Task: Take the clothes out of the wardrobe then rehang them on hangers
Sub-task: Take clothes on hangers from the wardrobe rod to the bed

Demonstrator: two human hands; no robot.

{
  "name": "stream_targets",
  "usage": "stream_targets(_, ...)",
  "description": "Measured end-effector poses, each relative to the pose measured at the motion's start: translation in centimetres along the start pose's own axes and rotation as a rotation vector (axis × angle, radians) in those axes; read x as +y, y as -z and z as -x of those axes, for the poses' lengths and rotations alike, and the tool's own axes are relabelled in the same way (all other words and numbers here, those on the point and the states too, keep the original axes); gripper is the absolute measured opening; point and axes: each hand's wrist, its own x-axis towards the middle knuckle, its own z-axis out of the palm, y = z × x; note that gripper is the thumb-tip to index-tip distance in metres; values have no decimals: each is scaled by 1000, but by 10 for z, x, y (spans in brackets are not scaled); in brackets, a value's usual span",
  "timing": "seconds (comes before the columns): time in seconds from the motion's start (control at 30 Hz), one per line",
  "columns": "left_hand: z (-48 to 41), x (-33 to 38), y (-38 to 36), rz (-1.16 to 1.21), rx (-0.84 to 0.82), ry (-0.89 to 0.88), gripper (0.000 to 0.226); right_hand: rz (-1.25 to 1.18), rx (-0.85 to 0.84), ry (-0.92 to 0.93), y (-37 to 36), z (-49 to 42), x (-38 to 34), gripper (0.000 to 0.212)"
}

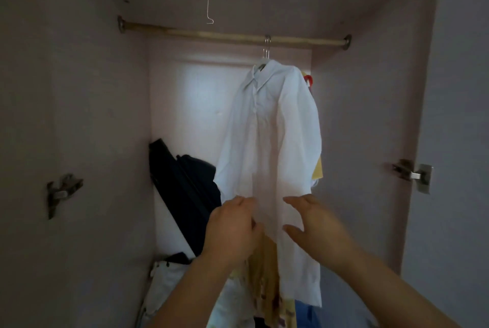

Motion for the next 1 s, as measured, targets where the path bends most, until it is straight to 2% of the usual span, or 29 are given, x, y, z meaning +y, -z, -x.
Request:
stream_targets(0.17,-73,-23,-7,-82,39,76,49,-34,63,166,-3,-92,22,55)
stream_targets(0.37,-148,-44,-11,-48,179,118,51,-59,179,307,11,-193,28,51)
stream_targets(0.57,-222,-63,-13,45,296,111,51,36,327,384,34,-270,20,51)
stream_targets(0.8,-309,-84,-5,152,414,47,50,169,528,352,66,-364,7,50)
stream_targets(1.0,-361,-115,1,207,472,-37,47,262,688,211,81,-442,12,47)
